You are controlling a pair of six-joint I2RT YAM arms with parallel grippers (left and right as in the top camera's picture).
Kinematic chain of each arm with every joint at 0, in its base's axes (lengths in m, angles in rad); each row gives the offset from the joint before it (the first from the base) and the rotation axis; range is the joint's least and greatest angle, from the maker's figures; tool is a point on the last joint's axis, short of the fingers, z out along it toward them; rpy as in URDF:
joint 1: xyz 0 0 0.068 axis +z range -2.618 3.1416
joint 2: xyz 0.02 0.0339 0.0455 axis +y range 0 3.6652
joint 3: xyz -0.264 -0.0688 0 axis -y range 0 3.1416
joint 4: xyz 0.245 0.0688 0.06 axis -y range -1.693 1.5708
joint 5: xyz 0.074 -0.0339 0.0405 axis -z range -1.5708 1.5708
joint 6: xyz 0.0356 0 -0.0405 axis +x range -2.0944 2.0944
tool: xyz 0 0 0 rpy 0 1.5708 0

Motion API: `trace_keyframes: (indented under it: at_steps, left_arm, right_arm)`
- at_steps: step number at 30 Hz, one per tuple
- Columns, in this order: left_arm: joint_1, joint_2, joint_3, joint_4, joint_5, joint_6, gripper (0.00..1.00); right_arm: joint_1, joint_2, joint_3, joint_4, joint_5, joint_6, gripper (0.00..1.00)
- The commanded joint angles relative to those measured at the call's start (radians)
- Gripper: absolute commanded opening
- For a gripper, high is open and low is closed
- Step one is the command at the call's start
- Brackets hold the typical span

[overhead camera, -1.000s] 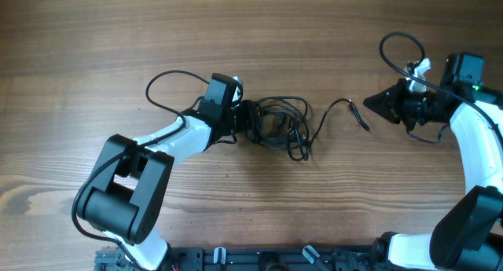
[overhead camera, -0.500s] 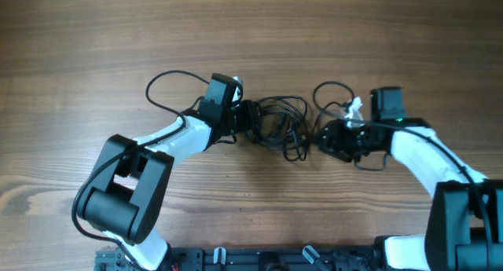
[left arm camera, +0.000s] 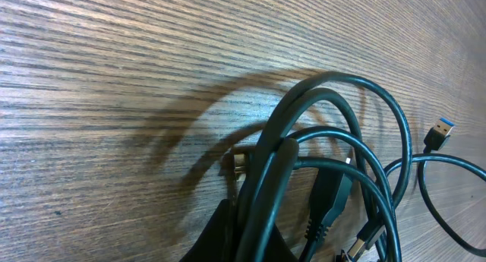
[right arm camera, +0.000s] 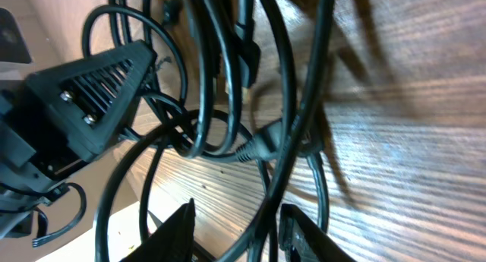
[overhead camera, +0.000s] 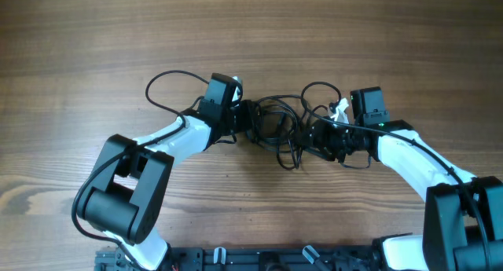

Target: Untangle cables

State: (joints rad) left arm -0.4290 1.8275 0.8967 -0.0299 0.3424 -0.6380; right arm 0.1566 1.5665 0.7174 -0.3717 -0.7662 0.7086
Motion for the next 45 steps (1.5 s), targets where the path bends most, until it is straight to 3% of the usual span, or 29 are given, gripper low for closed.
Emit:
trace_keyframes:
  at_steps: [1, 6, 9, 15, 19, 24, 29, 33, 34, 36, 38, 42, 45]
  left_arm:
    - [0.005, 0.010, 0.008, 0.000, 0.009, -0.006, 0.04]
    - [0.005, 0.010, 0.008, 0.000, 0.008, -0.006, 0.04]
    - [0.005, 0.010, 0.008, 0.000, 0.009, -0.007, 0.04]
    - [0.005, 0.010, 0.008, 0.000, 0.009, -0.025, 0.04]
    - [0.005, 0.010, 0.008, 0.000, 0.009, -0.025, 0.04]
    - [0.005, 0.010, 0.008, 0.000, 0.010, -0.026, 0.04]
    - [0.005, 0.010, 0.008, 0.001, 0.021, -0.033, 0.04]
    - [0.005, 0.010, 0.008, 0.001, 0.021, -0.033, 0.04]
    - [0.005, 0.010, 0.008, 0.001, 0.021, -0.033, 0.04]
    - [0.005, 0.010, 0.008, 0.001, 0.021, -0.033, 0.04]
    - [0.005, 0.010, 0.008, 0.001, 0.021, -0.033, 0.04]
    - [0.005, 0.010, 0.008, 0.001, 0.020, -0.033, 0.04]
    - [0.005, 0.010, 0.008, 0.001, 0.021, -0.033, 0.04]
  right_arm:
    - [0.004, -0.002, -0.005, -0.046, -0.013, 0.006, 0.35]
    - [0.004, -0.002, -0.005, -0.120, -0.012, -0.090, 0.41]
    - [0.004, -0.002, -0.005, -0.050, 0.006, -0.047, 0.41]
    - [-0.007, -0.002, -0.004, 0.007, 0.106, -0.003, 0.04]
    - [-0.090, -0.002, -0.003, 0.017, 0.116, -0.029, 0.04]
    - [-0.259, -0.002, -0.001, 0.017, -0.080, -0.085, 0.04]
    - [-0.337, -0.002, -0.002, -0.032, 0.069, -0.145, 0.04]
    - [-0.343, -0.002, -0.002, -0.041, 0.047, -0.156, 0.04]
    - [-0.343, -0.002, -0.002, -0.053, 0.039, -0.159, 0.07]
    - [-0.343, -0.002, -0.002, -0.088, 0.032, -0.163, 0.40]
    - [-0.343, -0.002, -0.002, -0.114, -0.005, -0.222, 0.60]
    - [-0.343, -0.002, -0.002, -0.183, -0.160, -0.375, 0.61]
    - [-0.324, -0.002, -0.002, -0.282, -0.149, -0.399, 0.52]
